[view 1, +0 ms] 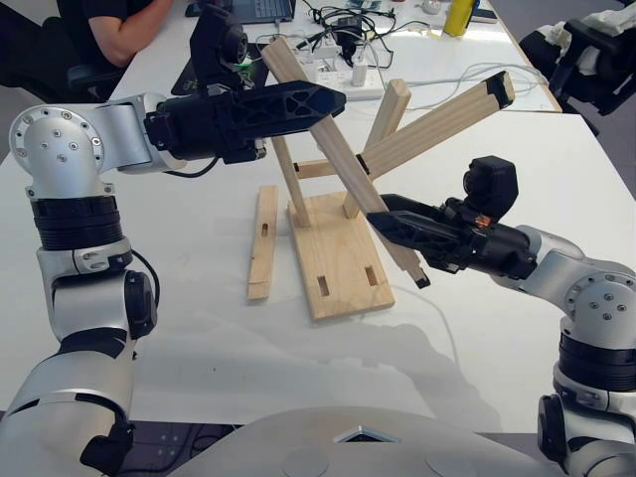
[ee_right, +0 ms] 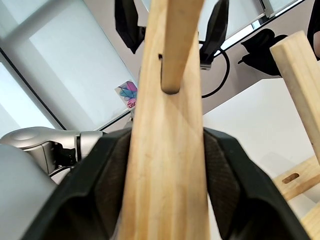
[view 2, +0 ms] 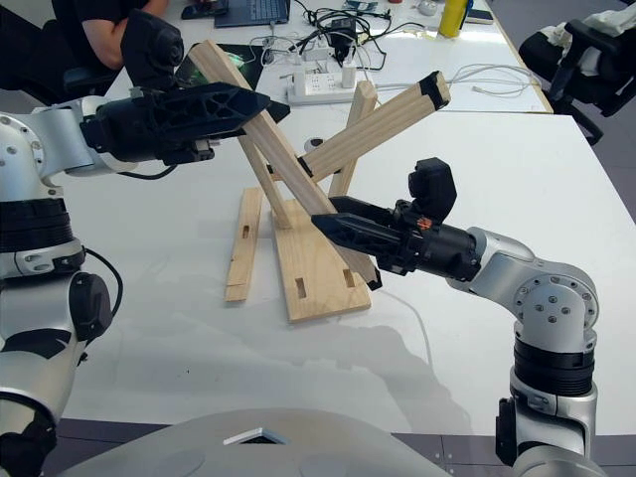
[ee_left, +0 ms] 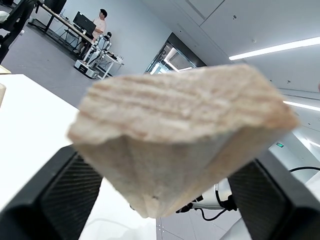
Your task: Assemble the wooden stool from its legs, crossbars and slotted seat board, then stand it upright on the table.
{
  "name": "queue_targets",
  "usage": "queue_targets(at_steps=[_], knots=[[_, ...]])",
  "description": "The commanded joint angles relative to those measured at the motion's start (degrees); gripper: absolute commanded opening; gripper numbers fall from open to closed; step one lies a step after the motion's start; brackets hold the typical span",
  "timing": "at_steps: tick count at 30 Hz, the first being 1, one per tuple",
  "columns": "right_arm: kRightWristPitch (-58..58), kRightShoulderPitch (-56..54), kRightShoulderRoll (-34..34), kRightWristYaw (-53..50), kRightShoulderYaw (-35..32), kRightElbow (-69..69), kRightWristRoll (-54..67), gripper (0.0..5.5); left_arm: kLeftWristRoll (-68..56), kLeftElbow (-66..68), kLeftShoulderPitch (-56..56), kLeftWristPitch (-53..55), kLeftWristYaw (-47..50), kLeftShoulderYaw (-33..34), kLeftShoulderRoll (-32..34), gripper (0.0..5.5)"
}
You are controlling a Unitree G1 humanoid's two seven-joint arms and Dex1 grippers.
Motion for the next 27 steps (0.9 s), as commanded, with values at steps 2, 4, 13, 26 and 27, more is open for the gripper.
queue_targets(at_steps=[2, 4, 13, 26, 27], knots=[[-0.3, -0.8, -1.1, 0.5, -0.1, -0.8, 1.2, 2.1, 1.3, -0.9, -0.4, 0.8, -1.3, -0.1, 0.8, 3.16], [-0.3, -0.9, -1.2, 0.6, 0.0, -0.6, 1.2, 2.1, 1.7, -1.0, -0.2, 0.9, -1.9, -0.1, 0.9, 2.82], [0.1, -0.8, -3.2, 2.6, 0.7, 0.6, -0.5, 2.1, 2.6, -2.8, 0.8, 1.4, -3.6, -0.1, 1.3, 2.12], [-3.6, -1.5, -4.2, 5.7, 2.1, 3.4, -10.3, 2.71, 4.5, -4.5, 2.4, 1.0, -4.7, 1.0, 3.2, 2.07], [-3.6, -1.6, -4.2, 5.9, 2.2, 3.6, -10.4, 2.88, 4.6, -4.5, 2.5, 0.9, -4.7, 1.1, 3.3, 2.06]])
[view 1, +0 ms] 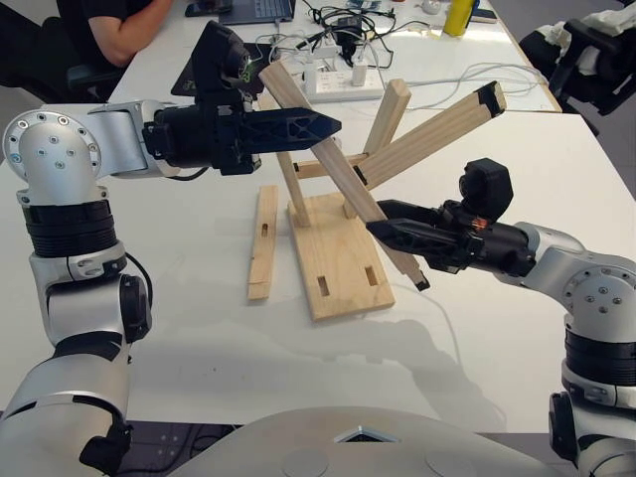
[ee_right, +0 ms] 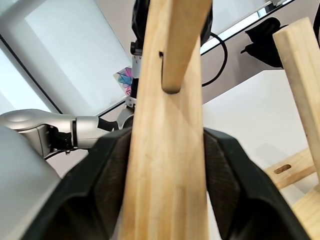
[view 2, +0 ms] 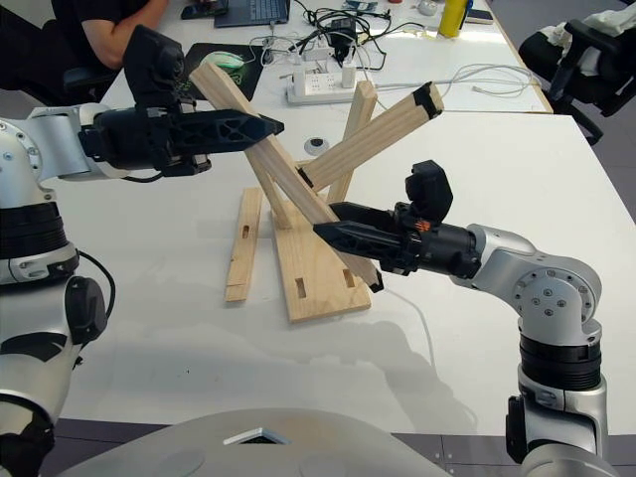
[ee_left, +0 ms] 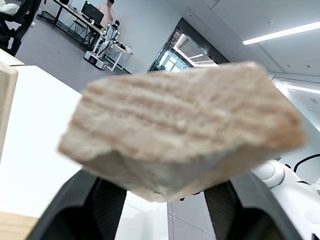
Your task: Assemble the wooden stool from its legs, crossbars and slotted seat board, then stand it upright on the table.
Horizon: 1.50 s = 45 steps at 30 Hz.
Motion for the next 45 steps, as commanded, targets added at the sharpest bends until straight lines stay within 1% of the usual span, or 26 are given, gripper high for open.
queue_targets(at_steps=[1, 4, 9, 12, 14, 16, 22, 26, 28, 33, 38, 45], knots=[[-0.8, -0.4, -1.1, -0.3, -0.5, 1.3, -3.1, 3.02, -0.3, -0.5, 0.7, -0.1, -2.1, 1.2, 1.1, 2.06], [-1.2, 0.1, -2.5, 0.9, 0.0, 1.3, -5.5, 3.47, 0.4, -1.1, 1.3, -0.8, -2.7, 1.2, 1.6, 2.06], [-4.8, 6.0, -8.6, 4.8, 3.0, 0.3, -16.8, 3.51, 2.8, -5.4, 3.5, -4.1, -3.5, 1.7, 3.2, 2.06], [-9.8, 10.9, -11.9, 5.7, 5.6, -0.2, -25.8, 3.51, 6.9, -11.2, 7.4, -8.4, -4.7, -0.4, 5.1, 2.06], [-12.7, 12.8, -12.0, 6.4, 6.2, -0.2, -29.2, 3.51, 8.3, -14.1, 9.7, -10.2, -5.3, -0.9, 5.8, 2.06], [-18.2, 13.1, -11.7, 7.4, 7.8, 0.7, -34.7, 3.51, 9.4, -15.7, 11.2, -12.0, -5.9, -1.2, 6.3, 2.03], [-35.5, 13.1, -10.0, 9.6, 14.4, 1.9, -49.7, 3.51, 12.0, -17.0, 12.0, -15.0, -8.2, -3.2, 7.8, 2.03], [-41.6, 14.2, -10.6, 11.7, 16.3, 0.8, -53.8, 3.51, 14.9, -16.6, 11.9, -17.2, -10.2, -4.4, 10.0, 2.03], [-44.8, 13.7, -11.5, 12.5, 18.7, 1.9, -58.3, 3.51, 17.0, -17.2, 12.4, -19.0, -11.0, -5.3, 11.1, 2.03], [-47.5, 13.2, -11.2, 12.4, 23.5, 4.4, -66.1, 3.51, 19.9, -18.6, 12.8, -21.6, -12.2, -7.5, 11.5, 2.03], [-46.9, 12.8, -8.3, 9.6, 26.7, 5.9, -71.1, 3.51, 20.7, -19.9, 13.8, -22.4, -12.6, -8.3, 11.6, 2.03], [-39.8, 13.0, -4.9, 5.4, 29.3, 5.2, -75.5, 3.51, 24.3, -20.9, 14.5, -25.0, -13.4, -9.8, 13.6, 2.03]])
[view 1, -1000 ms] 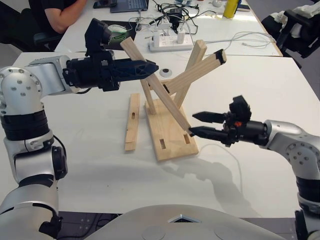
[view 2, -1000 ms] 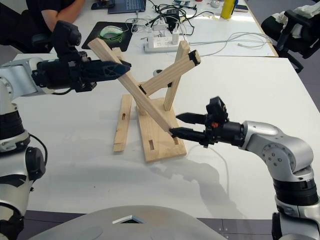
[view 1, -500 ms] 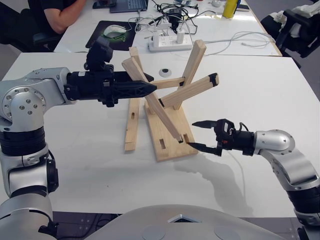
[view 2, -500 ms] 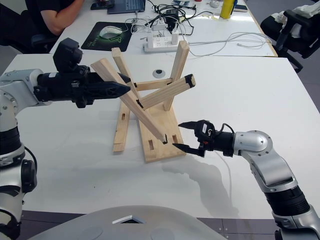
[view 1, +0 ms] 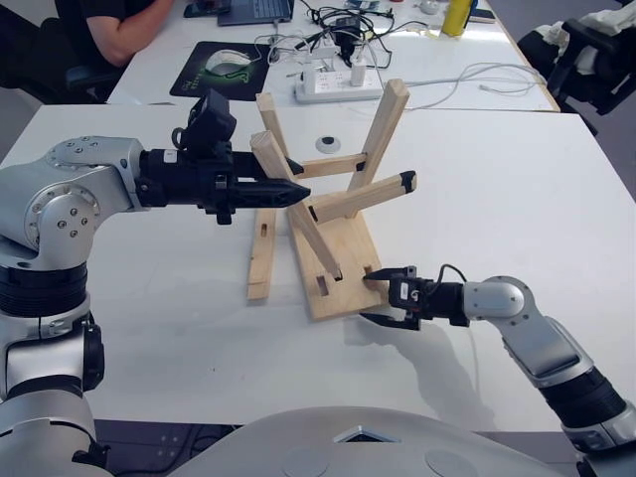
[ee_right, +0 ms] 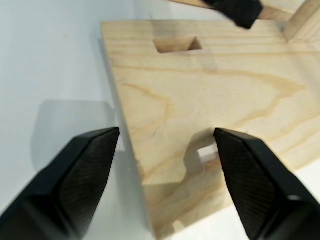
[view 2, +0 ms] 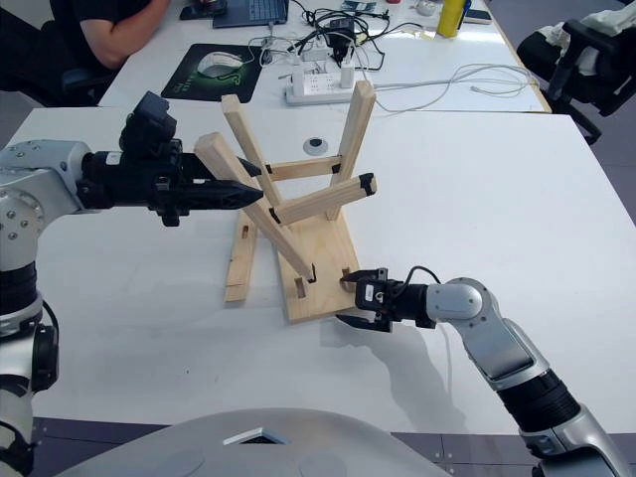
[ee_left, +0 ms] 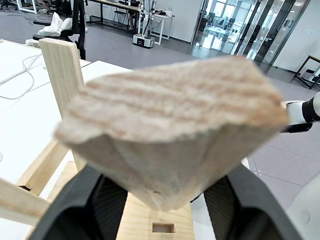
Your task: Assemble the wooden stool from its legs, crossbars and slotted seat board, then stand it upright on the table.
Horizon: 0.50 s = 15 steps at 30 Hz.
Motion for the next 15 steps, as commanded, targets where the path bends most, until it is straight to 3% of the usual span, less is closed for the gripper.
queue_targets(at_steps=[1, 8, 15], knots=[[6.2, 0.2, 1.5, -2.7, 1.6, -0.6, -2.6, 3.51, 3.1, -0.9, 0.6, -2.8, -0.8, -0.7, 2.3, 2.03], [12.3, 1.9, 1.3, -3.5, 2.1, -3.7, -1.8, 3.51, 10.1, 0.0, 4.2, -11.1, -2.7, -2.0, 3.6, 2.03], [13.5, -0.9, 1.0, -2.2, 1.6, -1.6, -0.8, 3.51, 6.9, -1.3, 6.9, -9.8, -1.9, 0.4, 2.1, 2.03]])
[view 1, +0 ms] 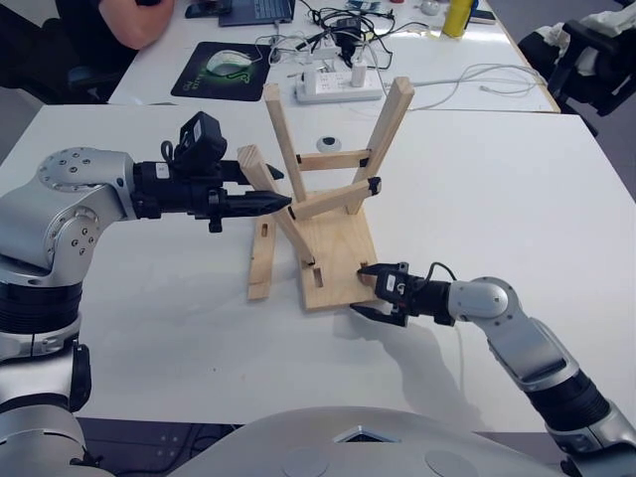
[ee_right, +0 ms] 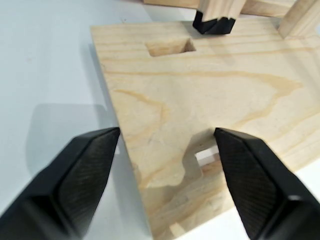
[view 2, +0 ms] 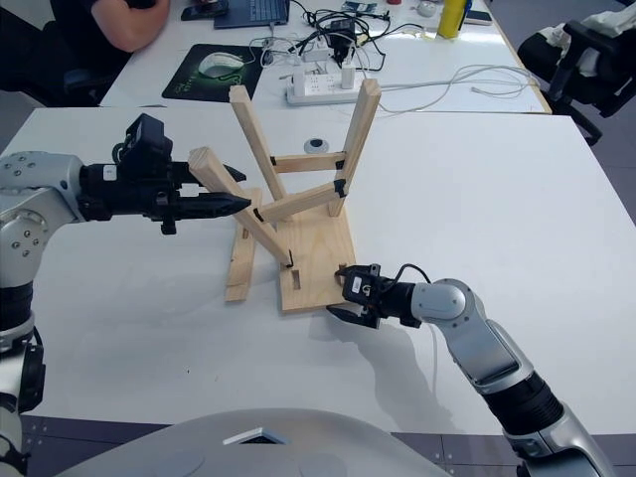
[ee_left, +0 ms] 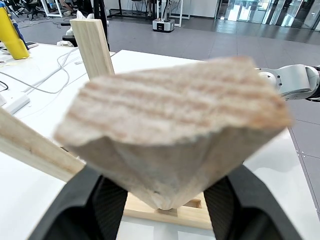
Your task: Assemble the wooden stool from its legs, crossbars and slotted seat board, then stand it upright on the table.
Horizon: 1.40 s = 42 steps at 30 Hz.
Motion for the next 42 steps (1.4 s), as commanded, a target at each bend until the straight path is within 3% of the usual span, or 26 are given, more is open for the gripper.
queue_targets(at_steps=[1, 33, 42], knots=[[2.8, -0.6, -1.4, 1.3, 0.4, 3.0, -0.3, 3.51, -3.2, -1.5, 0.8, 2.5, 1.4, 2.0, -1.2, 2.03], [4.5, -0.8, -0.2, -0.2, 1.0, 4.4, -1.1, 3.51, -2.7, -2.7, 2.1, 2.9, -1.2, -0.3, 1.4, 2.03], [7.2, -1.3, 1.0, -1.4, 1.9, 4.0, -1.1, 3.51, 2.9, -3.8, 5.6, -2.5, -2.2, -4.2, 3.4, 2.03]])
